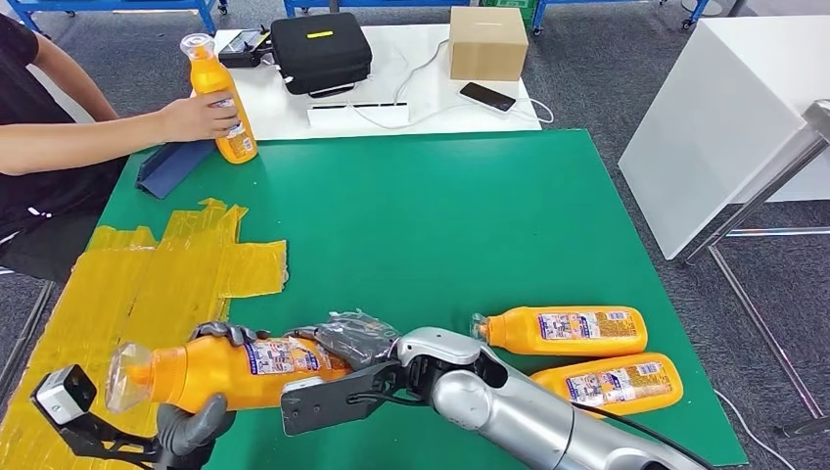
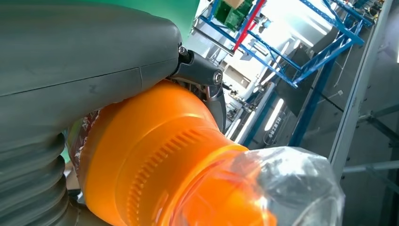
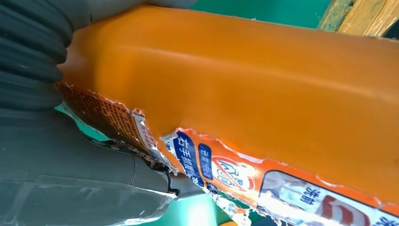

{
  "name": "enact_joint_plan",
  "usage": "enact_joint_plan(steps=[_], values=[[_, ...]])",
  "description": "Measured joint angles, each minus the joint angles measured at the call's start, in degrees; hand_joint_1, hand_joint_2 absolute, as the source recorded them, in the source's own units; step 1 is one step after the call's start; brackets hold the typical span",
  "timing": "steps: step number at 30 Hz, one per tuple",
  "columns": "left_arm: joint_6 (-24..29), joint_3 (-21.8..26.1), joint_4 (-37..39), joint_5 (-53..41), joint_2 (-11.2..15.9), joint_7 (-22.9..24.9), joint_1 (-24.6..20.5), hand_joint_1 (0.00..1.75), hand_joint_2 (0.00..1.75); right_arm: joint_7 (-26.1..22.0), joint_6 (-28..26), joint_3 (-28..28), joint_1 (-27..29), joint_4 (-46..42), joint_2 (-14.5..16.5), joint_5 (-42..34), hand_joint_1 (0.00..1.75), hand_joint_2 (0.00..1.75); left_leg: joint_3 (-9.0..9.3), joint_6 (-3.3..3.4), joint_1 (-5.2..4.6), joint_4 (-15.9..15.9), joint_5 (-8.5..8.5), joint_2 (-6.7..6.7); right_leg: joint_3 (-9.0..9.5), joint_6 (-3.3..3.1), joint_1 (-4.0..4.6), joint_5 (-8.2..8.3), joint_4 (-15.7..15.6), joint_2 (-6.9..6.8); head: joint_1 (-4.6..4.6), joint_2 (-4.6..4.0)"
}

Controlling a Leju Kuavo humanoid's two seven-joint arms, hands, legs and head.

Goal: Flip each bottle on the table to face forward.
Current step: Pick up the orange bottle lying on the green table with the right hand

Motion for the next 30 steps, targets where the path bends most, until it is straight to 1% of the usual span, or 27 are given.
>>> enact_joint_plan(steps=[1,2,3,5,6,7,8,9,11,13,14,16,18,20,22,24,27,30], values=[[0.58,-0.01,-0.07,-1.66,-0.05,-0.47,-0.11,1.75,1.75,0.21,-0.66,-0.01,0.14,0.00,-0.03,0.72,0.00,0.44,0.01,0.00,0.00,0.00,0.00,-0.01,0.00,0.00,0.00,0.00,0.00,0.00,0.00,0.00],[1.58,0.03,-0.26,-4.65,-0.21,-1.26,-0.25,1.75,1.75,0.62,-1.68,-0.03,0.49,-0.05,-0.09,2.05,0.00,0.00,0.01,0.00,0.00,0.00,0.00,-0.02,0.00,0.00,0.00,0.00,0.00,-0.01,-0.01,0.00],[3.16,0.20,-0.72,-9.77,-0.58,-2.27,-0.42,1.75,1.75,1.17,-3.08,-0.17,1.19,-0.26,-0.20,4.06,0.00,0.00,0.00,0.00,0.00,0.01,0.00,-0.05,0.00,0.00,0.00,0.00,0.00,-0.03,-0.01,0.00],[6.75,1.08,-2.35,-24.24,-2.08,-3.77,-0.72,1.75,1.75,2.22,-5.70,-1.07,3.57,-1.57,-0.61,8.79,0.00,0.00,-0.05,0.00,0.00,0.01,0.00,-0.09,-0.01,0.00,0.00,0.00,0.00,-0.07,-0.01,0.00],[8.11,1.79,-3.37,-31.51,-3.00,-4.00,-0.90,1.75,1.75,2.53,-6.48,-1.83,4.91,-2.58,-0.89,10.65,0.00,0.00,-0.08,0.00,-0.01,0.01,0.00,-0.08,-0.03,0.00,0.00,0.00,0.00,-0.07,0.01,0.00],[8.91,2.51,-4.31,-36.78,-3.87,-3.89,-1.09,1.75,1.75,2.68,-6.81,-2.67,6.11,-3.59,-1.18,11.87,0.00,0.00,-0.10,0.00,-0.01,0.01,0.00,-0.06,-0.05,0.00,-0.01,0.00,0.00,-0.06,0.01,0.00],[9.31,3.17,-5.14,-39.67,-4.59,-3.77,-1.28,1.75,1.75,2.76,-6.89,-3.45,7.07,-4.47,-1.47,12.59,0.00,0.00,-0.11,0.00,-0.02,0.01,-0.01,-0.03,-0.07,0.01,-0.01,0.00,0.00,-0.03,0.00,0.00],[9.53,3.72,-5.82,-40.42,-5.14,-3.67,-1.48,1.75,1.75,2.80,-6.89,-4.06,7.80,-5.16,-1.73,12.92,0.00,0.00,-0.11,0.00,-0.02,0.01,-0.01,-0.01,-0.08,0.01,-0.01,0.00,0.00,-0.01,0.01,0.00],[9.75,4.49,-6.78,-39.36,-6.11,-3.64,-1.74,1.75,1.75,2.85,-6.87,-4.85,8.82,-6.16,-2.11,13.28,0.00,0.00,-0.10,0.00,-0.02,0.01,-0.01,0.00,-0.09,0.01,-0.01,0.00,-0.01,-0.01,0.00,0.00],[10.46,5.02,-7.34,-40.82,-6.83,-4.28,-1.82,1.75,1.75,2.81,-6.93,-5.44,9.60,-6.92,-2.29,13.78,0.00,0.00,-0.09,0.00,-0.01,0.01,-0.01,-0.02,-0.09,0.01,0.00,0.00,-0.01,-0.02,0.00,0.00],[11.51,5.31,-7.61,-43.96,-7.10,-5.06,-1.83,1.75,1.75,2.68,-7.05,-5.90,10.21,-7.40,-2.34,14.41,0.00,0.00,-0.09,0.00,0.00,0.01,-0.01,-0.03,-0.09,0.00,0.00,0.00,-0.01,-0.02,0.00,0.00],[15.13,6.30,-8.36,-56.54,-7.55,-7.22,-1.94,1.75,1.75,2.37,-7.25,-7.54,12.38,-9.34,-2.68,16.80,0.00,0.00,-0.08,0.00,0.01,0.01,-0.01,-0.04,-0.09,0.00,0.00,0.00,-0.01,-0.03,0.00,0.00],[19.47,7.77,-9.08,-72.99,-7.80,-9.35,-2.02,1.75,1.75,2.20,-7.10,-9.77,15.33,-12.76,-4.09,19.69,0.00,0.87,-0.09,0.00,0.00,0.01,-0.01,-0.05,-0.10,0.00,0.00,0.00,-0.01,-0.04,-0.01,0.00],[23.65,9.45,-9.31,-87.02,-7.81,-11.31,-1.98,1.75,1.75,1.62,-6.52,-12.10,18.19,-16.97,-6.74,22.08,0.00,1.75,-0.12,0.00,-0.01,0.01,-0.01,-0.06,-0.11,0.00,-0.01,0.00,-0.01,-0.04,0.00,0.00],[27.63,11.03,-9.08,-97.94,-7.57,-12.74,-1.91,1.75,1.75,0.37,-5.64,-14.50,21.04,-21.19,-9.82,24.61,0.00,1.75,-0.16,0.00,-0.04,0.01,-0.02,-0.06,-0.13,0.00,-0.05,-0.01,-0.02,-0.04,0.01,0.00],[30.65,12.20,-8.04,-106.04,-6.91,-13.22,-1.91,1.75,1.75,-0.87,-4.83,-16.57,23.73,-24.93,-12.85,26.92,0.00,1.75,-0.17,0.01,-0.10,0.01,-0.03,-0.04,-0.15,0.01,-0.11,-0.01,-0.03,-0.04,-0.01,0.00],[32.79,13.10,-4.82,-113.22,-5.28,-12.77,-1.93,1.75,1.75,-2.16,-4.34,-18.93,26.99,-29.08,-17.25,29.08,0.00,1.75,-0.15,0.01,-0.12,0.01,-0.03,-0.04,-0.17,0.01,-0.14,-0.01,-0.05,-0.03,0.00,0.00],[34.20,13.11,0.18,-120.47,-2.45,-10.52,-2.05,1.75,1.75,-2.29,-4.94,-21.42,30.54,-32.45,-21.82,31.97,0.00,1.75,-0.13,0.01,-0.11,0.01,-0.03,-0.04,-0.17,0.01,-0.13,-0.01,-0.05,-0.03,0.00,0.00]])
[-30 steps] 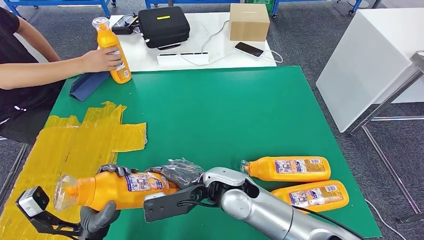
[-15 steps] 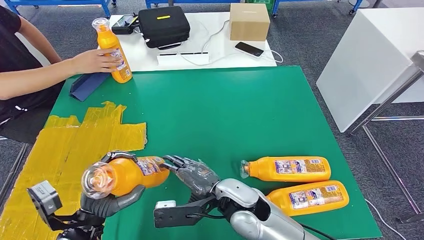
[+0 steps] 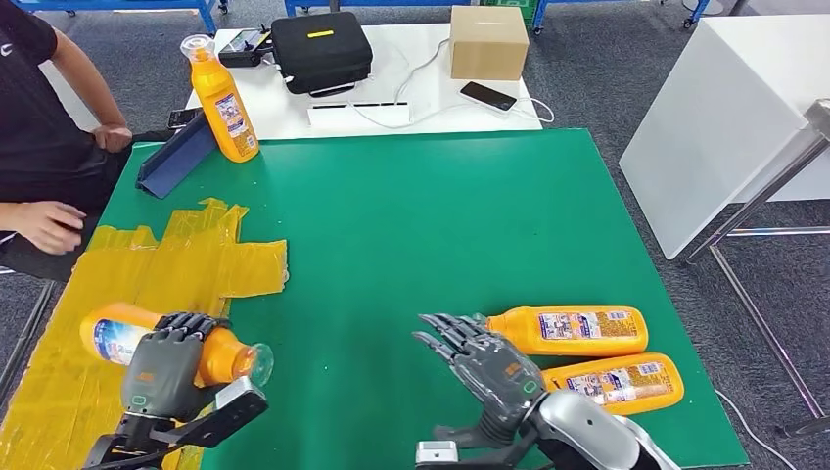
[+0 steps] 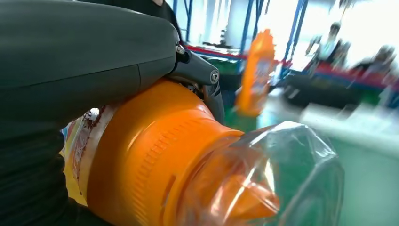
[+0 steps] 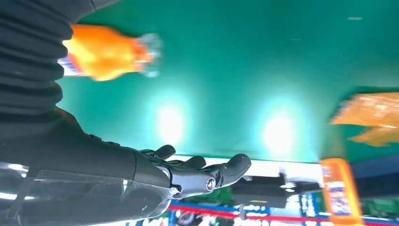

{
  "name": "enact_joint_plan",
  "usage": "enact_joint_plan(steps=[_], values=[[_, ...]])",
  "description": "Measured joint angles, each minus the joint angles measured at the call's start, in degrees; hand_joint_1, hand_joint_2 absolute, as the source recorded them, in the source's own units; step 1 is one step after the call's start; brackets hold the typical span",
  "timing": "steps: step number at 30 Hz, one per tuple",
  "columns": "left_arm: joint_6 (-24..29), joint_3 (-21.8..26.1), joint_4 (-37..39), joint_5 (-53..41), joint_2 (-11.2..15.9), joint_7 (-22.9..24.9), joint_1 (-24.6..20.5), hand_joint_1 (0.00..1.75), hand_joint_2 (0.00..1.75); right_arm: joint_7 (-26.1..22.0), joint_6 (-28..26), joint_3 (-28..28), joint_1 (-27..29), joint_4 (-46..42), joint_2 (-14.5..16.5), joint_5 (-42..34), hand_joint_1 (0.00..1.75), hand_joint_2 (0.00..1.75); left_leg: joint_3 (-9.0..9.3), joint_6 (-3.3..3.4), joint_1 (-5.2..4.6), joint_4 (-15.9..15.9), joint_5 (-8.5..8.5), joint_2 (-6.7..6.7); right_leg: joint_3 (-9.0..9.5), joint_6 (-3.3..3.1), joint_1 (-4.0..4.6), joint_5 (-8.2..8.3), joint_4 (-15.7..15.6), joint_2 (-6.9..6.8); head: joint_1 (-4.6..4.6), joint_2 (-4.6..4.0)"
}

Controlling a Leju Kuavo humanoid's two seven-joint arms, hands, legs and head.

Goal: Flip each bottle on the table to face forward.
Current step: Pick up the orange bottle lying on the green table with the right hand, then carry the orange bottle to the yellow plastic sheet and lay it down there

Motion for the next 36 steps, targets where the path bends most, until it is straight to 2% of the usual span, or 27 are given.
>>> enact_joint_plan(steps=[6,14,15,18,19,27,32,36], values=[[-0.15,-1.02,8.28,-3.60,5.29,4.17,-0.11,1.75,1.75,3.91,-1.86,-5.91,7.00,-4.72,-6.09,2.33,0.00,1.75,-0.03,0.00,0.02,0.00,0.00,0.06,-0.04,0.00,0.02,0.00,0.00,0.02,-0.01,0.00],[-2.92,-2.27,11.98,-2.12,7.79,4.66,-0.71,1.75,1.75,4.18,-2.04,-11.48,11.76,-7.01,-9.37,1.68,0.00,1.75,0.01,0.00,-0.01,-0.01,0.00,0.02,0.03,0.00,0.00,0.00,0.00,0.01,-0.01,0.00],[-3.83,-2.50,12.33,-1.80,8.04,4.75,-0.99,1.31,1.75,4.17,-1.99,-11.82,12.03,-7.08,-9.57,1.65,0.00,1.75,0.05,0.00,-0.01,-0.01,0.00,-0.01,0.06,0.00,0.00,0.00,0.00,0.00,-0.01,0.00],[-7.35,-3.50,14.11,-0.76,9.24,5.24,-2.30,0.00,0.44,4.16,-1.51,-12.47,12.43,-7.13,-10.23,1.59,0.00,1.75,0.30,0.00,-0.02,-0.03,-0.03,-0.12,0.02,-0.02,-0.01,-0.05,-0.01,-0.13,-0.03,0.00],[-8.30,-3.89,14.92,-0.27,9.67,5.38,-2.85,0.00,0.00,4.17,-1.30,-12.62,12.47,-7.10,-10.51,1.58,0.00,1.75,0.40,-0.01,-0.02,-0.05,-0.05,-0.18,0.01,-0.04,-0.01,-0.08,-0.01,-0.17,-0.04,0.00],[-11.46,-4.70,17.69,10.14,10.64,3.38,-3.89,0.00,0.00,5.89,-1.58,-14.06,15.73,-6.99,-14.03,1.14,0.00,1.75,0.62,0.00,-0.03,-0.06,-0.02,-0.22,0.45,-0.05,-0.01,-0.09,0.00,-0.20,-0.03,0.00],[-15.64,-4.61,13.92,22.00,10.60,1.53,-1.74,0.00,0.00,9.72,-5.71,-14.68,20.06,-6.96,-16.68,1.25,0.00,1.75,0.56,0.03,-0.06,-0.04,-0.02,-0.24,0.64,-0.04,-0.04,-0.08,0.01,-0.22,-0.03,0.00],[-16.53,-4.67,11.55,23.53,10.42,1.32,-0.08,0.00,0.00,10.31,-6.70,-14.80,22.02,-6.92,-18.10,1.30,0.00,1.75,0.50,0.03,-0.06,-0.04,-0.05,-0.18,0.32,-0.05,-0.03,-0.09,0.00,-0.20,-0.02,0.00]])
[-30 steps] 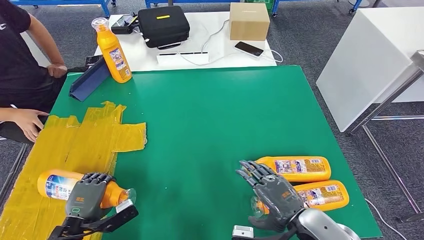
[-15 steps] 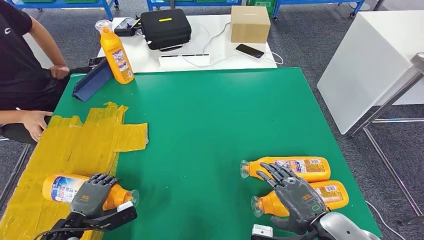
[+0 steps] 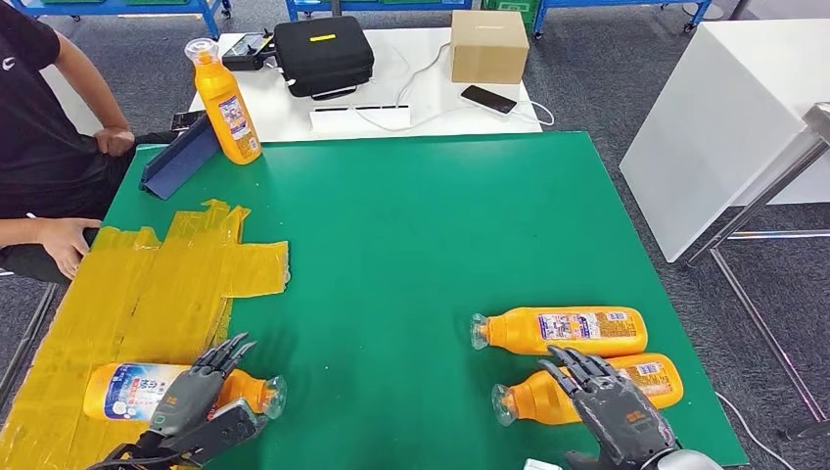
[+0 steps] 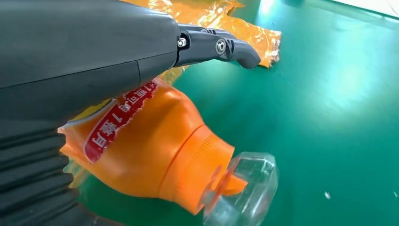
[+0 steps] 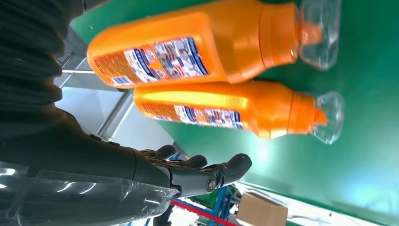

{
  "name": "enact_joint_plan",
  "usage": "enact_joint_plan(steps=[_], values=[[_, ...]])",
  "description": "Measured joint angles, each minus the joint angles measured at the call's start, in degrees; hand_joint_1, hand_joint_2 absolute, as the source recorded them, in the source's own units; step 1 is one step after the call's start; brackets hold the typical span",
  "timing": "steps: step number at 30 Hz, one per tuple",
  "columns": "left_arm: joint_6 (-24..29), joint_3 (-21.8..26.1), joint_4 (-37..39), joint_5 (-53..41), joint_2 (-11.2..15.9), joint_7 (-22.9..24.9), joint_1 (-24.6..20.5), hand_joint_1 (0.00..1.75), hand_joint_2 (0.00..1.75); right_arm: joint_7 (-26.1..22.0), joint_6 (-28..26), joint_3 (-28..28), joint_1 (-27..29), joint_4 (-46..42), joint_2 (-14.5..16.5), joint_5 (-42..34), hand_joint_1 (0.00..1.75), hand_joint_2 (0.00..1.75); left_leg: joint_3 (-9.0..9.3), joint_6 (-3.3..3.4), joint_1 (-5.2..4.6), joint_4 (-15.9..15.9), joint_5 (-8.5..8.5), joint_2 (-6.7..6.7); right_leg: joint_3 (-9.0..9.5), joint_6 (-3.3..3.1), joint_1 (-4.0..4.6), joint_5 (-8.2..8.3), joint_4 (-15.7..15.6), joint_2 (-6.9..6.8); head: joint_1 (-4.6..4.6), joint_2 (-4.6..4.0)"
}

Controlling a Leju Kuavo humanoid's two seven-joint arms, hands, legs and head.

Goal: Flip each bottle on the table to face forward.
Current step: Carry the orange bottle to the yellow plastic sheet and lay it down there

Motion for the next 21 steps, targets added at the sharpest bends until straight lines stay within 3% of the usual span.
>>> enact_joint_plan(steps=[9,14,21], values=[[-0.82,-0.01,-1.59,1.94,-0.04,-0.25,1.29,0.00,0.00,0.73,-0.33,-0.04,0.85,0.01,-0.96,0.01,0.00,1.75,-0.02,-0.03,0.02,-0.01,-0.02,0.03,-0.32,-0.02,0.02,-0.01,0.00,0.01,-0.01,0.00],[-3.55,0.03,-5.24,12.33,-0.63,-1.53,3.59,0.00,0.00,3.83,-2.92,-1.41,2.98,0.02,-1.55,-0.72,0.00,1.75,-0.24,-0.01,0.02,0.02,0.00,0.06,-0.04,0.01,0.01,0.01,0.01,0.02,-0.01,0.00],[-9.09,1.04,-13.45,27.88,-2.95,-3.48,7.25,0.00,0.00,5.72,-4.45,-7.41,7.76,0.65,-1.18,-0.44,0.00,1.75,-0.34,-0.01,0.00,0.03,-0.02,0.10,-0.35,0.01,0.00,0.01,0.00,0.03,-0.01,0.00]])
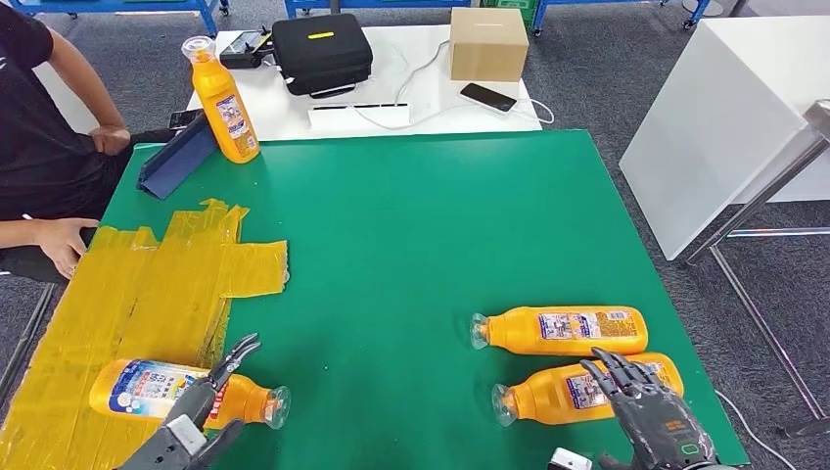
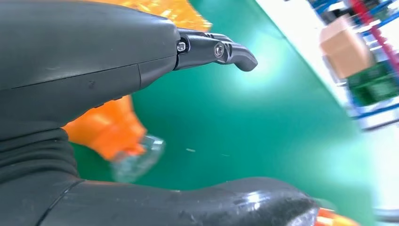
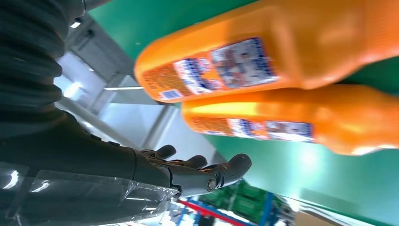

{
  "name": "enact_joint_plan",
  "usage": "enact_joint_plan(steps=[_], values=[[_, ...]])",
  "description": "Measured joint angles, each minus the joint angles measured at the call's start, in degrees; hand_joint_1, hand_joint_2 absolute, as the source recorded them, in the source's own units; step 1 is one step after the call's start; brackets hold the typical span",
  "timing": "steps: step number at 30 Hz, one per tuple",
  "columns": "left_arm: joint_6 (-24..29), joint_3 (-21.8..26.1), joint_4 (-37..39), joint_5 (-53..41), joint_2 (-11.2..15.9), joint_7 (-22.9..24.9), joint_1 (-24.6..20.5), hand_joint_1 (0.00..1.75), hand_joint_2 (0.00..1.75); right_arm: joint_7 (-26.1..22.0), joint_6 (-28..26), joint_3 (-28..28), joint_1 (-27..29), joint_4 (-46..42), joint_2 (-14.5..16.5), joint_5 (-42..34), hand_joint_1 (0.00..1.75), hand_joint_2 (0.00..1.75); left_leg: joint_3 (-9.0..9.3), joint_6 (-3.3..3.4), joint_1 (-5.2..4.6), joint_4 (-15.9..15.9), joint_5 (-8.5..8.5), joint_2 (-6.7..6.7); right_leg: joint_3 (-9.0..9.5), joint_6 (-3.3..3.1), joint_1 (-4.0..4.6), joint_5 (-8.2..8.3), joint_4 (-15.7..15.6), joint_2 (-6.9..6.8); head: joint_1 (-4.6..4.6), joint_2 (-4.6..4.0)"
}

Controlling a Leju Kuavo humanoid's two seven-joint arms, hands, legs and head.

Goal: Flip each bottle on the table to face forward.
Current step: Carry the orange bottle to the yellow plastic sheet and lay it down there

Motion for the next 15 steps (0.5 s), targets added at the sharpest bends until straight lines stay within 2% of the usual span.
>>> enact_joint_plan(steps=[3,9,15], values=[[-1.76,0.93,-3.17,3.20,-0.96,-0.31,1.40,0.00,0.00,-0.70,1.72,-3.36,1.09,1.08,1.63,0.34,0.00,1.75,0.03,0.00,0.01,-0.01,-0.03,0.00,-0.32,-0.01,0.01,-0.01,-0.01,0.00,0.00,0.00],[-5.82,2.37,-7.04,12.84,-2.77,1.42,2.76,0.00,0.00,-4.82,8.40,-10.85,1.20,3.98,7.15,1.15,0.00,1.75,0.04,0.00,0.04,-0.02,-0.03,-0.01,-0.29,-0.01,0.03,-0.02,0.00,0.00,-0.01,0.00],[-7.27,3.61,-8.30,15.28,-3.77,1.50,3.50,0.00,0.00,-7.08,11.01,-15.94,1.22,6.28,11.18,2.36,0.00,1.75,-0.03,0.00,0.03,-0.01,-0.03,0.01,-0.28,-0.01,0.02,-0.01,0.00,0.01,0.01,0.00]])
